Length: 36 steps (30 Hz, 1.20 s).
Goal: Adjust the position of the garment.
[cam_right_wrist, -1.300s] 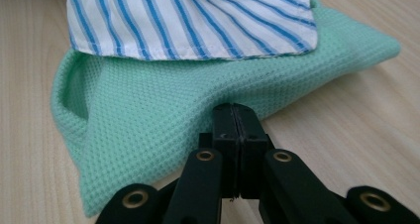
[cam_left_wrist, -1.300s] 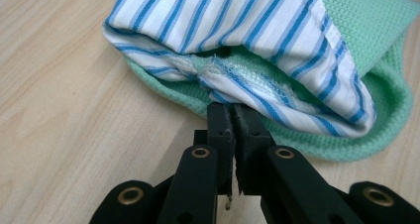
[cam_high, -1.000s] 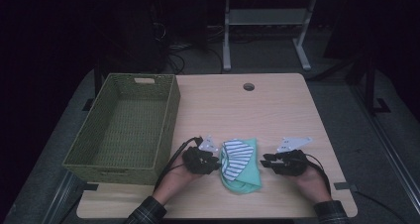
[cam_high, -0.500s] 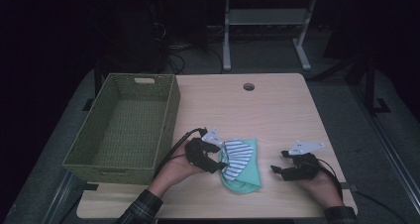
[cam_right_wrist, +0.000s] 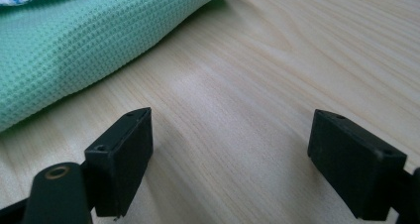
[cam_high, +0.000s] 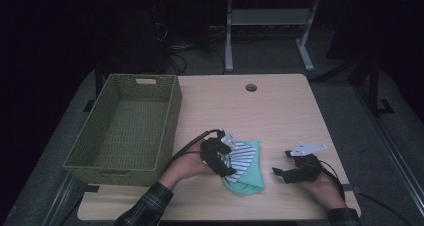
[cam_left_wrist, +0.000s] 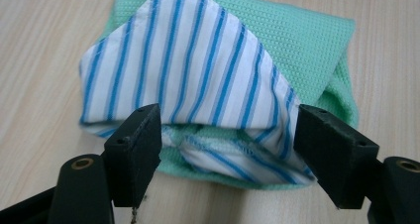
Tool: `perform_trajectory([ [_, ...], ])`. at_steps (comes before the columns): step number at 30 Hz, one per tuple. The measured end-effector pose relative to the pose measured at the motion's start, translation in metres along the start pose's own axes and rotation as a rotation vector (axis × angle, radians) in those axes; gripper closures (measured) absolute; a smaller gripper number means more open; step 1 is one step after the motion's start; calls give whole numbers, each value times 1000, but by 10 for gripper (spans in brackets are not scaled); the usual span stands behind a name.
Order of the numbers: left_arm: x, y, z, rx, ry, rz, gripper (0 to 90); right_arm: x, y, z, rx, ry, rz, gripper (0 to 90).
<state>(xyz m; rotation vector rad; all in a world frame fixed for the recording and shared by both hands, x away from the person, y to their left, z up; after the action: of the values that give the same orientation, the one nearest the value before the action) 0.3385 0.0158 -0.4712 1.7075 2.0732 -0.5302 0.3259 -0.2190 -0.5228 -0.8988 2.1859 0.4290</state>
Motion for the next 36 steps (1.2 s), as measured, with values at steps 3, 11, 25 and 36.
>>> perform_trajectory([
  [3, -2, 1, 4, 1, 7, 10, 254, 0, 0, 0, -1, 3, 5, 174],
  [11, 6, 3, 20, 13, 89, 26, 245, 0, 0, 0, -1, 3, 7, 174],
  [25, 16, 1, 29, -6, 142, 38, 169, 0, 0, 0, 1, 0, 3, 174],
  [36, 16, 0, 25, -12, 144, 17, 381, 0, 0, 0, 1, 0, 8, 174],
])
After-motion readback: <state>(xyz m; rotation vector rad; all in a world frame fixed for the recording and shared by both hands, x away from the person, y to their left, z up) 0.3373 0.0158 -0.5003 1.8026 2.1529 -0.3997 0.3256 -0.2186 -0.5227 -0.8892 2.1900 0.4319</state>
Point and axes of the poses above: each handheld gripper's, and its own axes: z roughly forward along the jaws, x roughly out of its underside, y roughly to its left, the point moved 6 cm from there along z, roughly forward along the jaws
